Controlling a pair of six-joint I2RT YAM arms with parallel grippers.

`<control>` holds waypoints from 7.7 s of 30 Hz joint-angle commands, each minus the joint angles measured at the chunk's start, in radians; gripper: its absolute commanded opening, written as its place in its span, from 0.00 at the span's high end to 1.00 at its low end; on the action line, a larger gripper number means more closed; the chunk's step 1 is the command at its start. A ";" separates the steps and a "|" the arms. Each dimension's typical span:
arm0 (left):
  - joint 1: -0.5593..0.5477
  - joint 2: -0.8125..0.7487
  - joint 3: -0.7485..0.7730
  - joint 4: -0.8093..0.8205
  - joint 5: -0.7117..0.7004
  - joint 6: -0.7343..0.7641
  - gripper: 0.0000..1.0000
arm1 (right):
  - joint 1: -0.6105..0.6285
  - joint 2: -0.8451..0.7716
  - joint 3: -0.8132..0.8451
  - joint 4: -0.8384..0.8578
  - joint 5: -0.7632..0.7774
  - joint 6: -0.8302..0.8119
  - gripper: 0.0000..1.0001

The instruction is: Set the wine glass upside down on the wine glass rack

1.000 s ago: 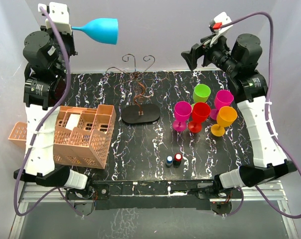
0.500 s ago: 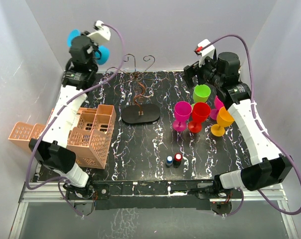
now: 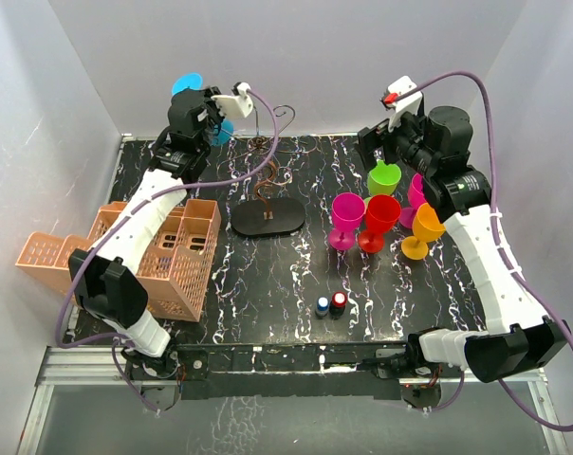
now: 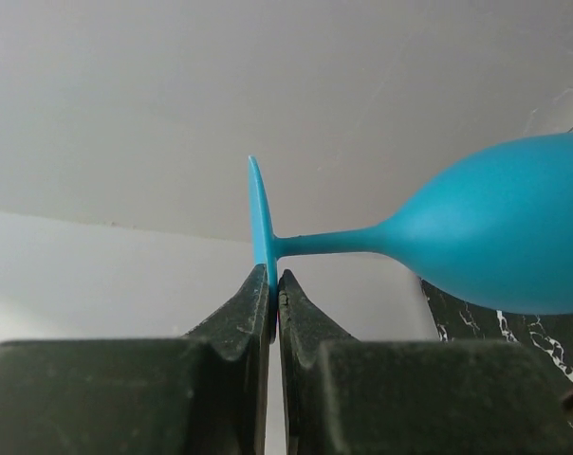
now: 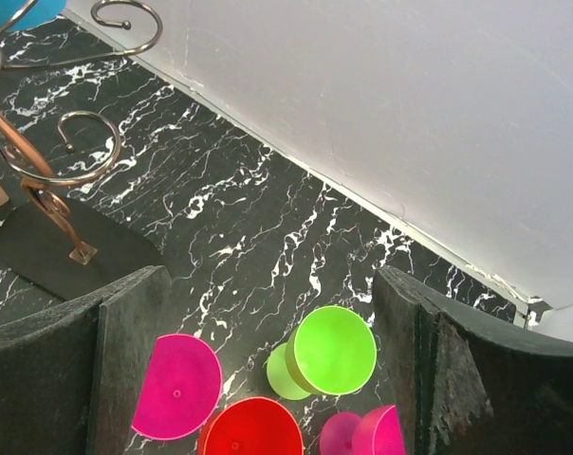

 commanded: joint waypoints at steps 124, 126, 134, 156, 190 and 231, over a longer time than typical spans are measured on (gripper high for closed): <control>-0.138 -0.047 0.016 -0.107 0.152 -0.044 0.68 | -0.056 -0.030 -0.063 0.078 -0.048 0.005 0.02; -0.137 -0.055 0.019 -0.119 0.156 -0.057 0.65 | -0.056 -0.031 -0.066 0.079 -0.049 0.004 0.02; -0.137 -0.111 -0.013 -0.176 0.163 -0.065 0.58 | -0.056 -0.033 -0.065 0.067 -0.038 -0.011 0.02; -0.138 -0.210 0.010 -0.324 0.150 -0.113 0.40 | -0.056 -0.032 -0.047 -0.064 -0.025 -0.092 0.02; -0.124 -0.323 0.086 -0.501 0.077 -0.397 0.03 | 0.055 0.300 0.036 -0.389 0.038 -0.208 0.44; -0.058 -0.360 0.191 -0.530 0.155 -0.708 0.03 | 0.027 0.239 0.213 -0.269 0.028 -0.219 0.92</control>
